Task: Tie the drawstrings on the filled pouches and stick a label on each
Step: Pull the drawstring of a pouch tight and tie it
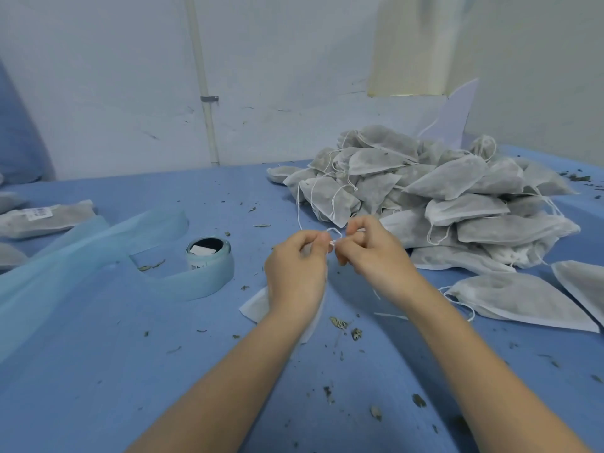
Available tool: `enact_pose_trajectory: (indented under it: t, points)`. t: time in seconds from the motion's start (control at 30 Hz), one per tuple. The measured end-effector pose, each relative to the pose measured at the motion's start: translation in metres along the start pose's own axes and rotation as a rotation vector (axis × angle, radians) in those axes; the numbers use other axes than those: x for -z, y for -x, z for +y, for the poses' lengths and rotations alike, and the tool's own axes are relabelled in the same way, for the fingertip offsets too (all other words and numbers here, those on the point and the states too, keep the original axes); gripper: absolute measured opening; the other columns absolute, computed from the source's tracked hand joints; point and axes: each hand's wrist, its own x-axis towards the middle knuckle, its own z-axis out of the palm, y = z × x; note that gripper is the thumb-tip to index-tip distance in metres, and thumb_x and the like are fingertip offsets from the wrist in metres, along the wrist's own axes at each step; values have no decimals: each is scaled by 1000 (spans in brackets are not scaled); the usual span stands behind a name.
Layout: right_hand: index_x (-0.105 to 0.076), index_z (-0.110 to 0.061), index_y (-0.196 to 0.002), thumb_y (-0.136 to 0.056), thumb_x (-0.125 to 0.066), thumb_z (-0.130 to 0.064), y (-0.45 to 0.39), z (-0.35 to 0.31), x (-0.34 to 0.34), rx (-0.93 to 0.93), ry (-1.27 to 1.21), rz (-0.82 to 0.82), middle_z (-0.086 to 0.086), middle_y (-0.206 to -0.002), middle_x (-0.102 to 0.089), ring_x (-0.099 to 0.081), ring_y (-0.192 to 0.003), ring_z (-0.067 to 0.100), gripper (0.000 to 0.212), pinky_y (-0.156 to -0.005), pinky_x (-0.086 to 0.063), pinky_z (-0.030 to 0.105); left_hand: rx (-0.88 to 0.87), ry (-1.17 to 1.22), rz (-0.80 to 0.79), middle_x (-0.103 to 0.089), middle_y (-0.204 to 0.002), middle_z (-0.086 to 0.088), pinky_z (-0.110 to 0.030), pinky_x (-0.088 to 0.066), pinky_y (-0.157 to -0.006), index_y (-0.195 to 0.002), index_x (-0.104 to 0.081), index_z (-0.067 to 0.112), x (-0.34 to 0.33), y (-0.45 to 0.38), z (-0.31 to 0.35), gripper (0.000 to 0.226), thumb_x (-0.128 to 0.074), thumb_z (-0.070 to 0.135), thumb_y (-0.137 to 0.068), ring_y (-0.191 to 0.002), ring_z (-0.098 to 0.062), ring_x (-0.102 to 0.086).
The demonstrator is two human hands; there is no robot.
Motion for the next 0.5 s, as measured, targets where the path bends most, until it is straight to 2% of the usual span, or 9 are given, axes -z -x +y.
enact_pose_trajectory:
  t: [0.07,0.2,0.3,0.37,0.43,0.5]
  points:
    - [-50,-21,-87,-90,-61,-19,2,2,0,-33,-37,1,-12,-58,-57,-49,-48,-6,12,-58,-36,18,39,49,-21,-69,-73,13,-23,-45,-76,-72,-66,27,2,0,2,20,-59,24,-90,-80,-6,-62]
    - [-66,-22,-83,-90,-64,-31,4,10,4,-114,-33,-54,-16,-58,-51,-43,-52,0,11,-60,-35,20,142,218,-57,-61,-59,17,-20,-40,-68,-72,-66,20,10,-5,4,22,-57,18,-92,-61,1,-54]
    - [-74,-17,-82,-88,-67,-29,3,11,6,-131,-89,-50,-20,-48,-50,-43,-46,-3,15,-53,-33,11,172,288,-135,-56,-53,16,-19,-38,-63,-69,-65,18,13,-3,7,24,-57,14,-91,-54,1,-50]
    - [-72,-4,-78,-79,-72,-26,-1,10,6,-180,-238,-10,-16,-48,-46,-35,-42,2,22,-43,-29,11,113,275,-199,-57,-54,15,-18,-38,-61,-69,-66,20,13,2,10,25,-57,13,-91,-53,1,-51]
    - [-72,-2,-75,-71,-76,-25,-4,10,9,-246,-409,9,-9,-53,-40,-28,-44,6,24,-40,-25,15,-46,87,-193,-62,-68,10,-16,-39,-69,-73,-67,21,12,2,7,21,-58,15,-90,-69,-2,-55]
    - [-76,-8,-72,-76,-77,-23,-4,10,12,-280,-477,-20,-9,-54,-41,-29,-45,6,15,-40,-25,16,-234,-217,-137,-56,-75,10,-18,-33,-71,-80,-68,21,13,0,3,15,-57,21,-91,-78,-6,-48]
